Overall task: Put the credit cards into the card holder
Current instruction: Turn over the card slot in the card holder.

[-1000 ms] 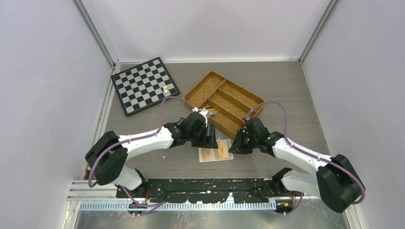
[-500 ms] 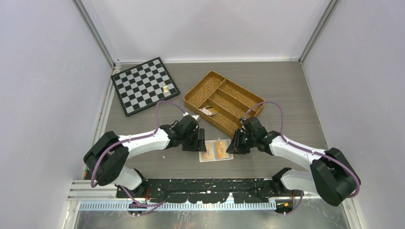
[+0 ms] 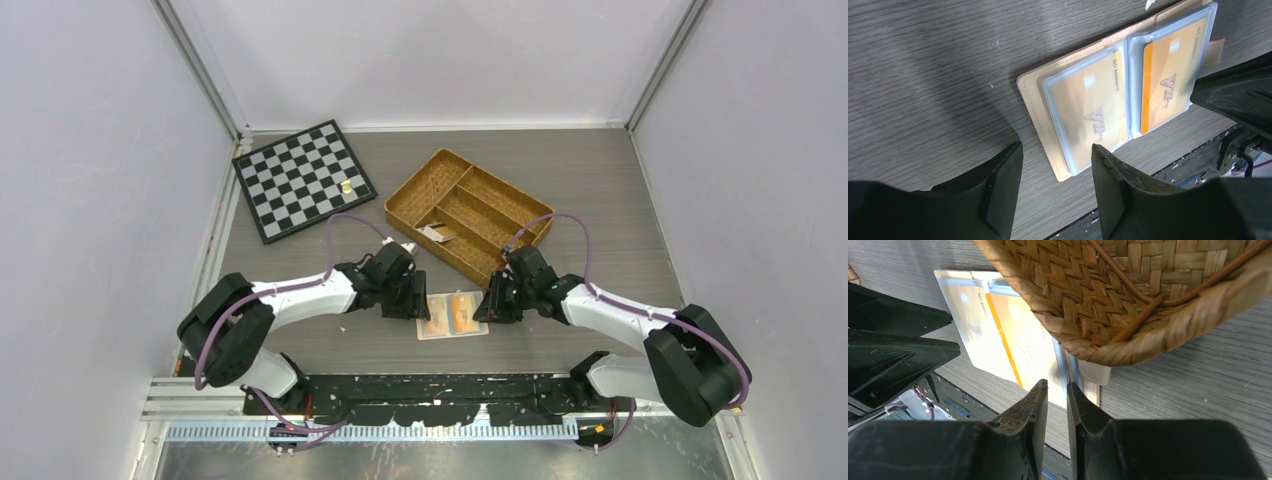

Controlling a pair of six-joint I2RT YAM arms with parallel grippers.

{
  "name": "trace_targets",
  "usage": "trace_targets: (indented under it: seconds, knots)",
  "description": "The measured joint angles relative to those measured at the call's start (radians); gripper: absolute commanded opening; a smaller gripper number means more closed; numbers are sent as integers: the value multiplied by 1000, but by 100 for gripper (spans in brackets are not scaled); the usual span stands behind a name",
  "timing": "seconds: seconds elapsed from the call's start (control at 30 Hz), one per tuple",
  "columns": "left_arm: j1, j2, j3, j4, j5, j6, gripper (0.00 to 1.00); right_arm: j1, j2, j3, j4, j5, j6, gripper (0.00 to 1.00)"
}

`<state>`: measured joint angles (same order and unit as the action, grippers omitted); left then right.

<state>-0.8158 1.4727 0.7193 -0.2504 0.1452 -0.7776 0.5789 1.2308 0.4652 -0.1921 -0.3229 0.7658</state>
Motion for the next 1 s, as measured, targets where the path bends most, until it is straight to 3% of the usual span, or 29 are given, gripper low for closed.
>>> trace_targets:
  seconds: [0.3,1.0]
  knots:
    - [0,7,-2,23,11,0,54,2,-1,0,-8,8,0,28]
    - [5,18,-10,63,42,-4,51,8,1,-7,72,-42,66,18]
